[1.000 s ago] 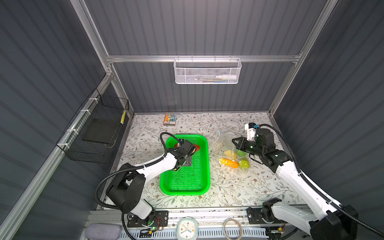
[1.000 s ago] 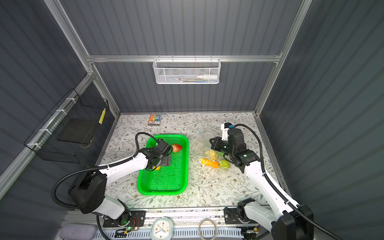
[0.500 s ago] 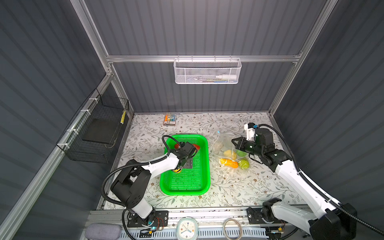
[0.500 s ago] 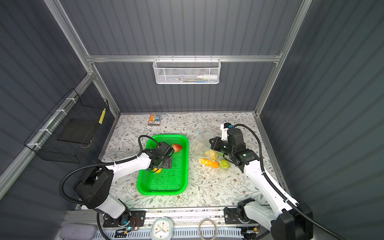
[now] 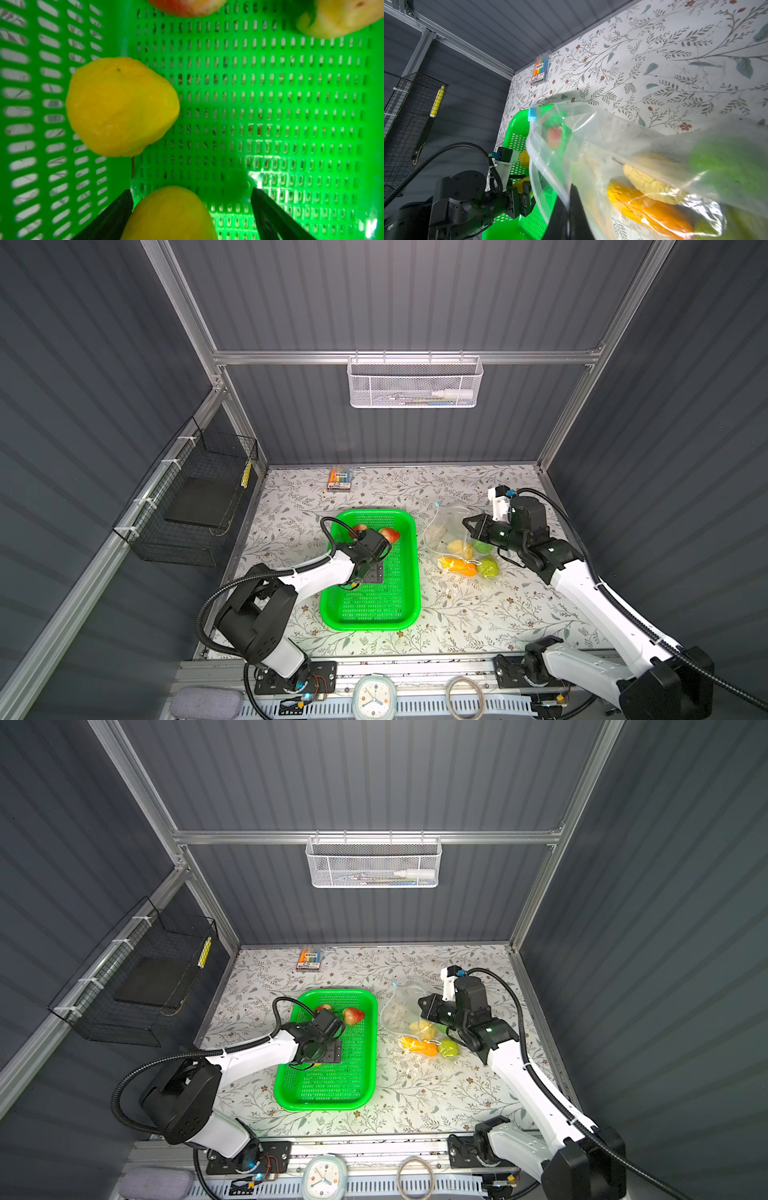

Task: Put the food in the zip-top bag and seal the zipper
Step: 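Lower the left gripper and close it on the yellow fruit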

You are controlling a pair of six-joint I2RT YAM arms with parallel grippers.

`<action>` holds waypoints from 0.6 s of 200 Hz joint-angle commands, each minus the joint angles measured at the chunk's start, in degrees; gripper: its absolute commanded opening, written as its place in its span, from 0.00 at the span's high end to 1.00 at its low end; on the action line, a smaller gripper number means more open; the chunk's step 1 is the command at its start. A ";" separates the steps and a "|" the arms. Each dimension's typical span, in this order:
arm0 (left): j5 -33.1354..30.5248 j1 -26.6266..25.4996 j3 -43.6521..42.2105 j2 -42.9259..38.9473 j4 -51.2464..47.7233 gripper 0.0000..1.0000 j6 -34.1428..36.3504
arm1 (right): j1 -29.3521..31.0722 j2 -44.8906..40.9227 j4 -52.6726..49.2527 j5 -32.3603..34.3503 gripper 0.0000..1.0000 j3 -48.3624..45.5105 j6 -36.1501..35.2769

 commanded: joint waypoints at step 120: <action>2.83 -0.01 0.19 -0.39 0.59 0.45 0.17 | 0.19 -0.27 -0.73 -0.41 1.00 1.46 0.45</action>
